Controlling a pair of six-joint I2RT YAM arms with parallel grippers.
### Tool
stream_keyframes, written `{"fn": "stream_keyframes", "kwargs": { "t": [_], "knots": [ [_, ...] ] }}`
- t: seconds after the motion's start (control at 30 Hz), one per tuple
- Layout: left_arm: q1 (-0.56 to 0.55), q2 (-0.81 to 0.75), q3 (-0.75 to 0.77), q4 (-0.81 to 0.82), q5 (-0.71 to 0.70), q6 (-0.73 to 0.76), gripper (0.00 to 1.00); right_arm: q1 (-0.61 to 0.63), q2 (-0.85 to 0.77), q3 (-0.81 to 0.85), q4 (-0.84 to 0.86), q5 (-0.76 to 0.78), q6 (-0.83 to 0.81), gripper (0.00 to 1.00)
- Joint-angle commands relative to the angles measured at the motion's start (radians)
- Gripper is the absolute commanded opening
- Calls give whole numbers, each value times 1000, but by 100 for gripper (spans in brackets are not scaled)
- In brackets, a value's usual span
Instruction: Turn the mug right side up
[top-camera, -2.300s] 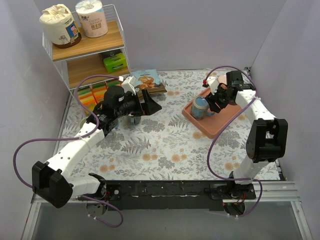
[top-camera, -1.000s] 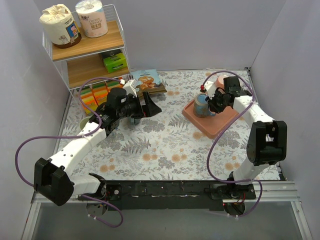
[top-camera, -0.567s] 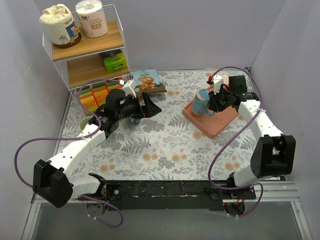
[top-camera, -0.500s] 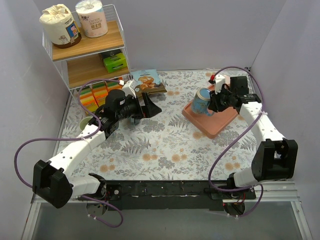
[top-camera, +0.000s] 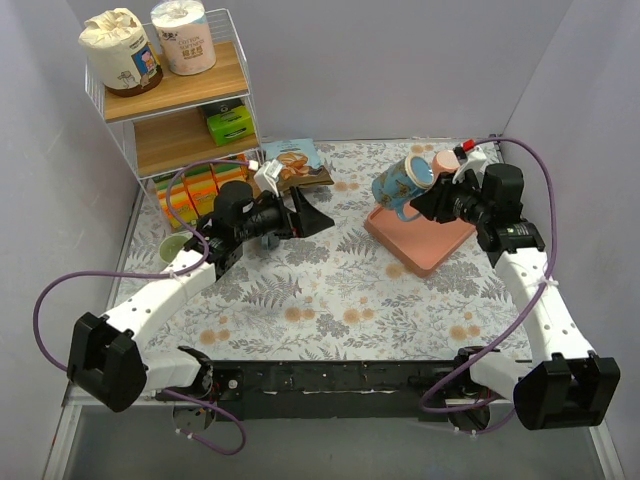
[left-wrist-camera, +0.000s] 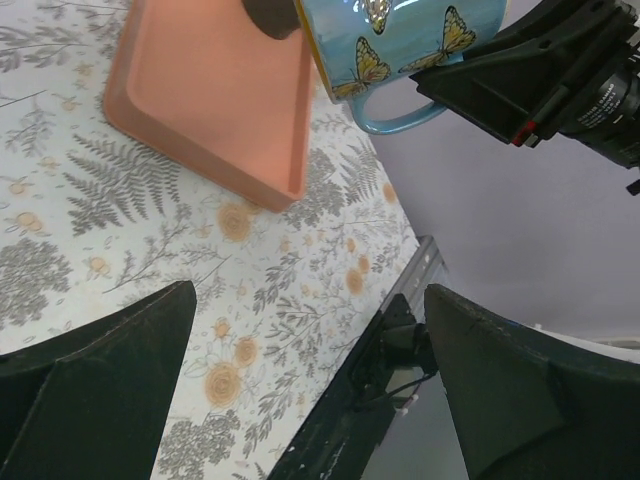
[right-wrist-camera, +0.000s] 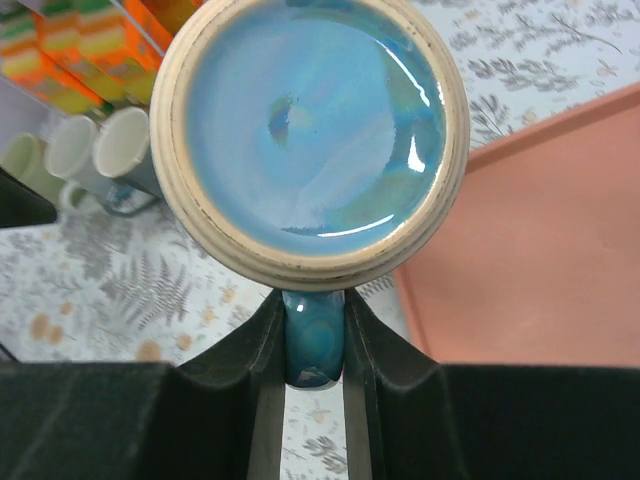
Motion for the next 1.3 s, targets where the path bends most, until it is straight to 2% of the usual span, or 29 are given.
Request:
{"fn": "stream_keyframes", "kwargs": {
  "t": [0.0, 0.17, 0.33, 0.43, 0.67, 0.8, 1.07, 1.2, 1.27],
  "knots": [
    [-26, 51, 7, 178, 124, -72, 98, 28, -102, -21, 357, -114, 271, 1],
    [-68, 118, 2, 431, 190, -192, 98, 116, -153, -58, 535, -115, 398, 1],
    [-97, 184, -10, 711, 216, -301, 97, 169, -168, -40, 581, -103, 513, 1],
    [-114, 204, -6, 793, 204, -344, 96, 194, -171, -29, 608, -102, 563, 1],
    [-154, 200, -15, 880, 57, -381, 97, 215, -170, -6, 670, -77, 649, 1],
    [-164, 209, -27, 950, -2, -430, 97, 235, -174, -32, 742, -40, 752, 1],
    [-167, 210, -6, 967, -49, -459, 84, 263, -178, -66, 851, 3, 869, 1],
    [-169, 210, 8, 959, -71, -459, 80, 278, -173, -68, 862, 18, 880, 1],
    [-169, 206, 13, 957, -82, -458, 75, 294, -174, -75, 880, 30, 880, 1]
  ]
}}
